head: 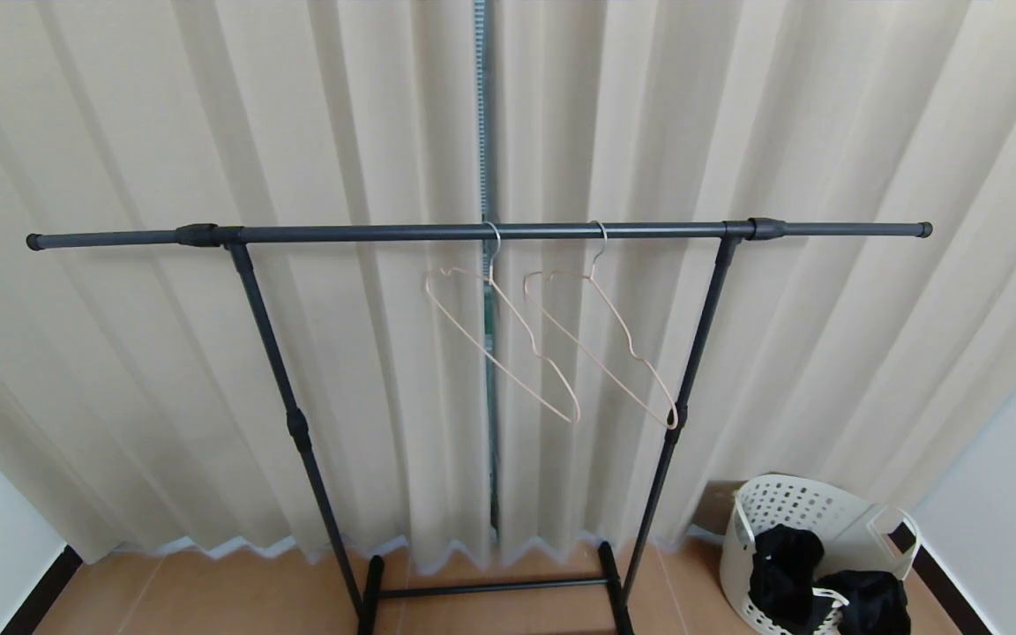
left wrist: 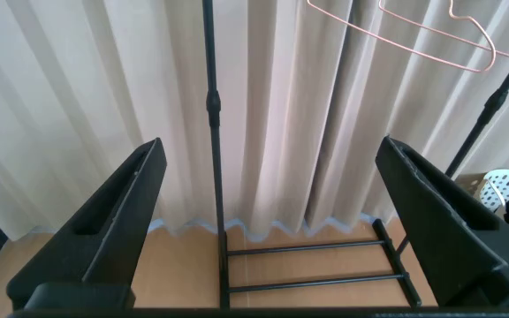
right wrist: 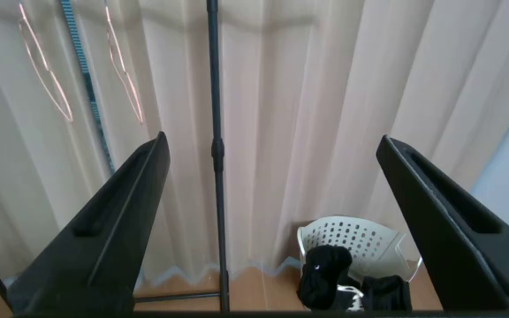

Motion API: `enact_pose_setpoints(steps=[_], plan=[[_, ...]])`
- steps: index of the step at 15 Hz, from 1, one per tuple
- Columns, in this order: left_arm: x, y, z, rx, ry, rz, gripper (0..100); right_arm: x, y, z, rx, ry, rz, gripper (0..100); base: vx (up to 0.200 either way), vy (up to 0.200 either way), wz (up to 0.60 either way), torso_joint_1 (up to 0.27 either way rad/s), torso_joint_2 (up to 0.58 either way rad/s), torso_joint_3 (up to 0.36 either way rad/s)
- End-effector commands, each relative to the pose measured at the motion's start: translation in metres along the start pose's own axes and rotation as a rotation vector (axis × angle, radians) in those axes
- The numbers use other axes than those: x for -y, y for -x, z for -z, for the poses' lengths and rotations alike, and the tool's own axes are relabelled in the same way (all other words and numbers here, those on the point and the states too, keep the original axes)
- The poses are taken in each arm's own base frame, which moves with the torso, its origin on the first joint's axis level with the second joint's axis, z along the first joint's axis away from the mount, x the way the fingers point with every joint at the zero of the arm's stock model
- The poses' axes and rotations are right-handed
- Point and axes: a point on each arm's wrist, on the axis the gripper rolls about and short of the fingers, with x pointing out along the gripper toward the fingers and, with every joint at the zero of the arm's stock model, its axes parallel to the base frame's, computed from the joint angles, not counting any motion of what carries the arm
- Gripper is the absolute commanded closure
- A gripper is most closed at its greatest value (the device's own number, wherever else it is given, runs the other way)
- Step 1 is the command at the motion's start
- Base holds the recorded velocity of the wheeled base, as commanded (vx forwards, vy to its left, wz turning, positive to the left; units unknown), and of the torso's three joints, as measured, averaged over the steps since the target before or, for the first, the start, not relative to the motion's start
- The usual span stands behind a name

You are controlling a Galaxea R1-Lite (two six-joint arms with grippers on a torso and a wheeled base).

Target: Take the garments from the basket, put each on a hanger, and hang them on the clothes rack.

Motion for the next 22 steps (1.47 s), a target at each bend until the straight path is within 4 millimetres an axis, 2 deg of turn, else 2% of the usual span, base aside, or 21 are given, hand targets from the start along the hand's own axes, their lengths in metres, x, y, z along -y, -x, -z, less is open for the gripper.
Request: enact_pose_setpoints(steps=[1,22], plan=[[0.0,-0.0001,0.0,-0.002,-0.001,0.0,0,0.0,-0.0001,-0.0001,0.0,0.0,0.0,0,0.0,0.0,0.0,0.0,0.0,0.0],[0.0001,-0.0002,0.0,-0.003,-0.002,0.006,0,-0.0002,-0.0001,-0.0001,0.0,0.008,-0.008,0,0.0,0.0,0.0,0.0,0.0,0.0]])
